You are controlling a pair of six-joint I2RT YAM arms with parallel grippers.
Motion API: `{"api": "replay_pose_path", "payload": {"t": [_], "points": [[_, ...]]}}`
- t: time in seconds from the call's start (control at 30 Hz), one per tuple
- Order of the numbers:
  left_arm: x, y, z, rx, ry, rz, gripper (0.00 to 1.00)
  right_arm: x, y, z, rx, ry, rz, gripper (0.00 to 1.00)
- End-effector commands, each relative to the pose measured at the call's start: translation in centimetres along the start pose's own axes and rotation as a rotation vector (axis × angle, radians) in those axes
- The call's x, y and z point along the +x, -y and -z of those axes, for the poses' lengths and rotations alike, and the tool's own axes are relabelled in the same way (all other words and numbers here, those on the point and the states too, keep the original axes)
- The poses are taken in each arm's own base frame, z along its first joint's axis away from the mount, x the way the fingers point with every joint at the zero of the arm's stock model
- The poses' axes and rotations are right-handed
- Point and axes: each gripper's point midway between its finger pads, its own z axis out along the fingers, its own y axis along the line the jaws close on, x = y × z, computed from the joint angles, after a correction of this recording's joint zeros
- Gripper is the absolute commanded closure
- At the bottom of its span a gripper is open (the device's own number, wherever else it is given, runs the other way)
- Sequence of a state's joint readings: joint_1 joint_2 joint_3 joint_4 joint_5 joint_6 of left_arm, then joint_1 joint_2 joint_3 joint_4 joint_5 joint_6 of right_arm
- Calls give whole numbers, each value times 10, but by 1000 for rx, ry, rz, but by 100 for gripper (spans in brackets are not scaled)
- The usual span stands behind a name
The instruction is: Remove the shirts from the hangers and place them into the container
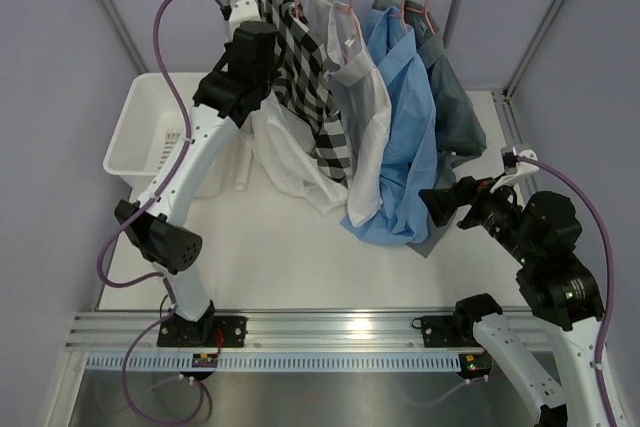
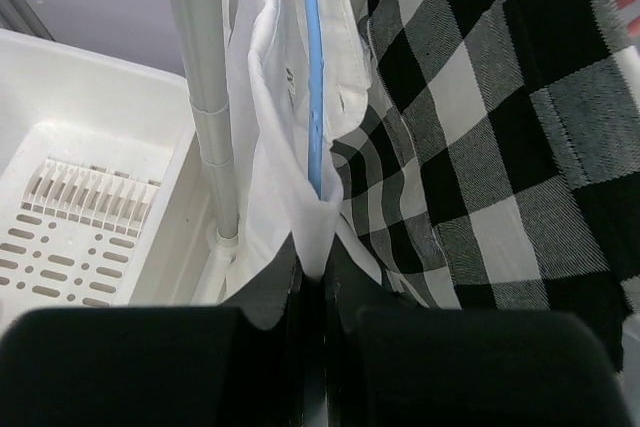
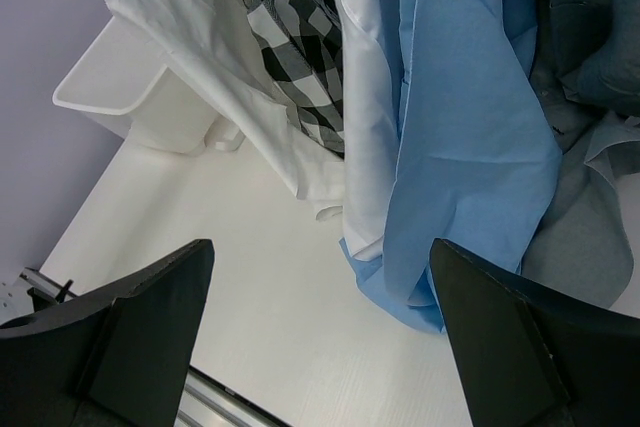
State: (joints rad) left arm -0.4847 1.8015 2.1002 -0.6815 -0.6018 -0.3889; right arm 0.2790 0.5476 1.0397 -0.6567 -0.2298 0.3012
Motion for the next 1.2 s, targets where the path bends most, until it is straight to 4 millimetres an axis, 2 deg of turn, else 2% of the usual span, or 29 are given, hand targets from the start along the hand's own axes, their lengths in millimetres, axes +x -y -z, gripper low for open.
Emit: {"api": "replay_pose_path", "payload": {"t": [0.0,0.03,0.2,0.23,0.27,0.43,0.63,0.83,0.93,1.0,1.03,1.1,1.13,1.17], "points": [[-62,-2,44,84,146,64,100,-1,-8,2,-44,5,28,1],[-69,-3,52,103,159,72,100,-1,-8,3,-44,8,28,1],[-77,-3,72,171,165,64,100,0,-7,4,-39,8,31,0],[-80,-4,82,193,172,72,100,0,-6,5,-36,9,31,1],[-72,-5,81,196,153,62,100,-1,-6,5,-35,11,33,0],[-57,-9,102,269,117,49,100,-1,-4,7,-23,14,40,1],[-22,-24,138,368,52,32,100,-2,-4,8,-16,7,43,1],[24,-62,185,421,-26,-5,100,-9,-6,10,-20,16,75,1],[37,-80,210,440,-42,-25,100,-13,-6,10,-18,24,83,0],[36,-91,222,440,-34,-30,100,-14,-10,8,-42,18,90,0],[24,-96,236,455,8,-18,100,-16,-11,4,-45,9,88,0],[7,-101,251,470,63,-5,100,-15,-15,-3,-71,-25,82,1],[-12,-105,266,486,120,15,100,-20,-18,-3,-77,-21,78,1],[-21,-107,275,497,149,24,100,-20,-20,-5,-87,-30,75,1]]}}
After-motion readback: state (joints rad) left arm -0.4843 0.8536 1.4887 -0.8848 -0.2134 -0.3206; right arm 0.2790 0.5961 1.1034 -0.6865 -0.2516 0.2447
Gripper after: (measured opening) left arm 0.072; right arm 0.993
